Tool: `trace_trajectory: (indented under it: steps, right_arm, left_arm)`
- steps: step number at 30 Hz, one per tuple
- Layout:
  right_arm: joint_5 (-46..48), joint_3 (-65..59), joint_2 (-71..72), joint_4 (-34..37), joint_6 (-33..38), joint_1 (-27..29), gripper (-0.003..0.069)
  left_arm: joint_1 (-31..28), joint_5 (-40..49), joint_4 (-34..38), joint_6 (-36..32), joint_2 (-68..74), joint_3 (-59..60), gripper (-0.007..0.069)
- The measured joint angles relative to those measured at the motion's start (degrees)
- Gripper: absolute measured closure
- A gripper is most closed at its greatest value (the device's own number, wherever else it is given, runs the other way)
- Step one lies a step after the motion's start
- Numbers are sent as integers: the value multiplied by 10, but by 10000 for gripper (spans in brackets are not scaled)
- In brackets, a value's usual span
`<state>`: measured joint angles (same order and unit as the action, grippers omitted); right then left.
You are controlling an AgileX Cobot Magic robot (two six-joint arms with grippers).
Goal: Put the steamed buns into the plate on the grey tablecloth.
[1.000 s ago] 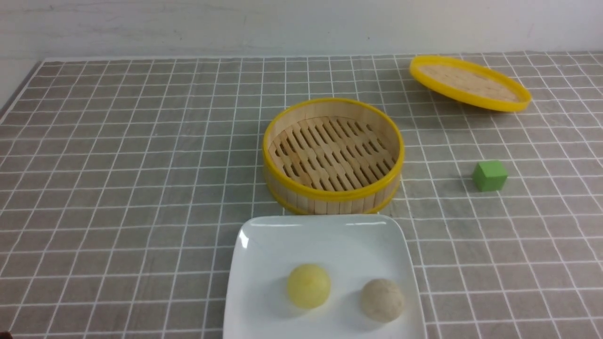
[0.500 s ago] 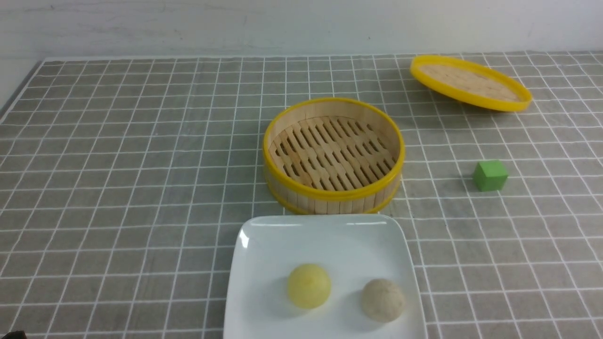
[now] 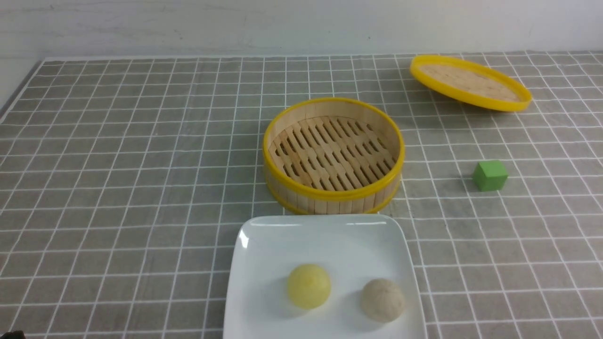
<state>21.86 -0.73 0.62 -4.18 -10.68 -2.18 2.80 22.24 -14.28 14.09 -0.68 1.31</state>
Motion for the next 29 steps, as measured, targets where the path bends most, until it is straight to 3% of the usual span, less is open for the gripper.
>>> trace_trajectory:
  steps: [29]
  right_arm:
    - [0, 0, 0, 0, 0, 0, 431]
  left_arm:
    - [0, 0, -2, 0, 0, 0, 537]
